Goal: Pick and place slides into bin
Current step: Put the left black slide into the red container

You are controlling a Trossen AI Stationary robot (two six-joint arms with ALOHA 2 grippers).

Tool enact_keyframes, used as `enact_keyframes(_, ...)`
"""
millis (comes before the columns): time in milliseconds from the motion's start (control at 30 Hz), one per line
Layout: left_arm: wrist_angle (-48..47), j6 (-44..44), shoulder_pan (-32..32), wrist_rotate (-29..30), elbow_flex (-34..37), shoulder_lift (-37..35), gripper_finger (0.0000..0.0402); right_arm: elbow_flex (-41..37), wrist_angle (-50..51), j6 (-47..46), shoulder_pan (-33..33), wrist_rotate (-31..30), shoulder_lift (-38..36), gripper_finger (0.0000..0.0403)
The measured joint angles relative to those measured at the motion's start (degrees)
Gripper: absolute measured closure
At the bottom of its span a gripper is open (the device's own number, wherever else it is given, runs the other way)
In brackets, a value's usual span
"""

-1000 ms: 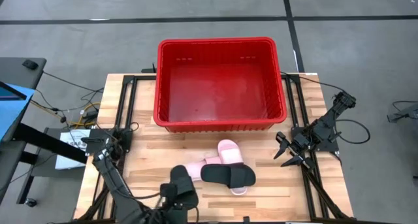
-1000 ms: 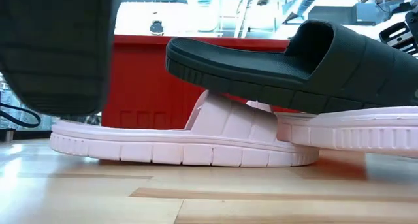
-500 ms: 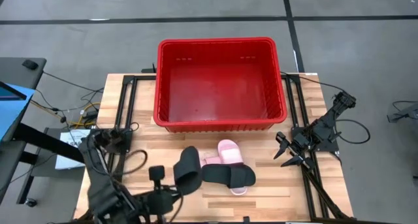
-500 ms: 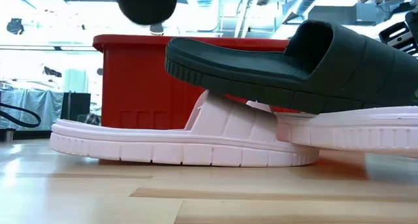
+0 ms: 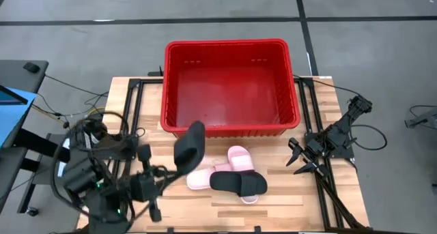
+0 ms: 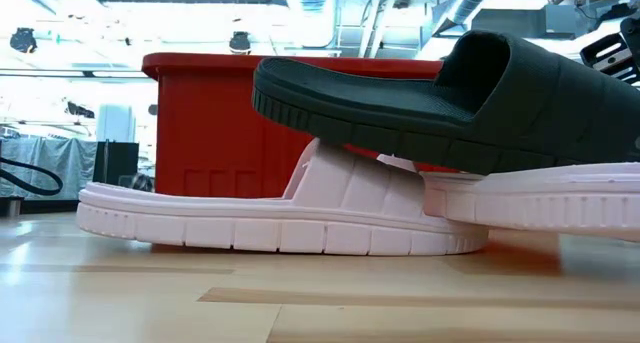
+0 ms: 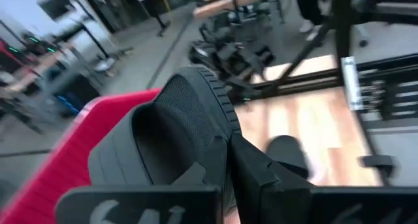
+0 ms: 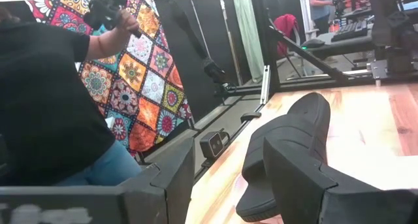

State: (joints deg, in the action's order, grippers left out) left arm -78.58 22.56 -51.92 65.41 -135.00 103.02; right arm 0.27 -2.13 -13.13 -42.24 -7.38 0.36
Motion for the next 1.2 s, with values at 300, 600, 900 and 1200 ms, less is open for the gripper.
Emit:
enact_keyframes(300, 0.0, -18.7, 8.3, 1.8, 0.0, -4.0, 0.0401, 0.0, 0.0, 0.0, 0.0, 0.0, 0.0, 0.0232)
enact_keyframes(600, -0.1, -33.1, 22.1, -11.1, 0.0, -9.6, 0.0401, 0.0, 0.0, 0.0, 0.0, 0.0, 0.0, 0.0231)
enact_keyframes(900, -0.1, -47.5, 41.2, -33.9, 0.6, -14.0, 0.0401, 0.0, 0.0, 0.0, 0.0, 0.0, 0.0, 0.0230)
enact_keyframes(1200, 7.8, -59.0, 61.8, -56.6, 14.8, -20.1, 0.0401, 0.0, 0.0, 0.0, 0.0, 0.0, 0.0, 0.0231)
